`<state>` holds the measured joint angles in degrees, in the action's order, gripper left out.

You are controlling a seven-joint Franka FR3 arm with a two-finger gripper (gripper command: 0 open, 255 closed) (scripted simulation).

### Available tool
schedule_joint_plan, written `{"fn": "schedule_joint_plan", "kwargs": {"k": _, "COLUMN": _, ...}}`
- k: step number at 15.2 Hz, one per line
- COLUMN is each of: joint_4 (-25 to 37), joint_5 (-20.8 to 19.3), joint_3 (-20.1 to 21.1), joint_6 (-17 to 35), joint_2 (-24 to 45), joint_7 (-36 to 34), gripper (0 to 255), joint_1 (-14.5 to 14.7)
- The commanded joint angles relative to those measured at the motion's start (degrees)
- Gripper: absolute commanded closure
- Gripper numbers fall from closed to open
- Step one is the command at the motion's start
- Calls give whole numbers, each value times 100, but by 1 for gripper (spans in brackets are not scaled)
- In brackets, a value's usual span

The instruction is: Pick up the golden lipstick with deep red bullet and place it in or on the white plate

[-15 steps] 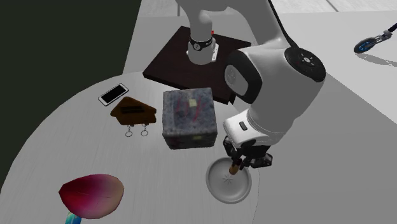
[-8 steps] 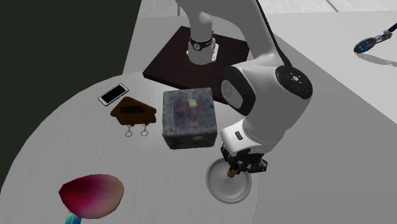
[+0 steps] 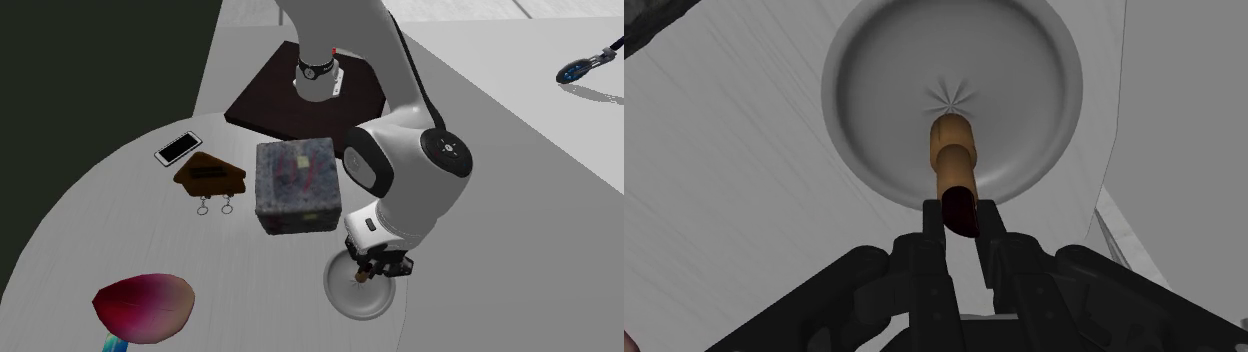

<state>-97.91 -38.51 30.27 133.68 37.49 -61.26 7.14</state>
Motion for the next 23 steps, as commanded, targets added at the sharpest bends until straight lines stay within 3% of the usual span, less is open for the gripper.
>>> {"fn": "schedule_joint_plan", "kwargs": {"k": 1, "joint_4": 4, "joint_5": -73, "joint_3": -58, "joint_6": 91, "joint_2": 100, "joint_7": -50, "gripper": 255, "joint_1": 30}}
{"fn": "schedule_joint_plan", "kwargs": {"k": 12, "joint_4": 18, "joint_5": -195, "joint_3": -155, "joint_6": 235, "joint_2": 270, "joint_7": -147, "gripper": 255, "joint_1": 95}}
{"fn": "schedule_joint_plan", "kwargs": {"k": 13, "joint_4": 18, "joint_5": -195, "joint_3": -155, "joint_6": 235, "joint_2": 270, "joint_7": -147, "gripper": 0, "joint_1": 95}}
{"fn": "schedule_joint_plan", "kwargs": {"k": 18, "joint_4": 18, "joint_5": -195, "joint_3": -155, "joint_6": 235, "joint_2": 270, "joint_7": -147, "gripper": 0, "joint_1": 95}}
{"fn": "schedule_joint_plan", "kwargs": {"k": 23, "joint_4": -165, "joint_5": 136, "joint_3": 130, "joint_6": -113, "joint_2": -284, "joint_7": 20, "gripper": 0, "joint_1": -66}}
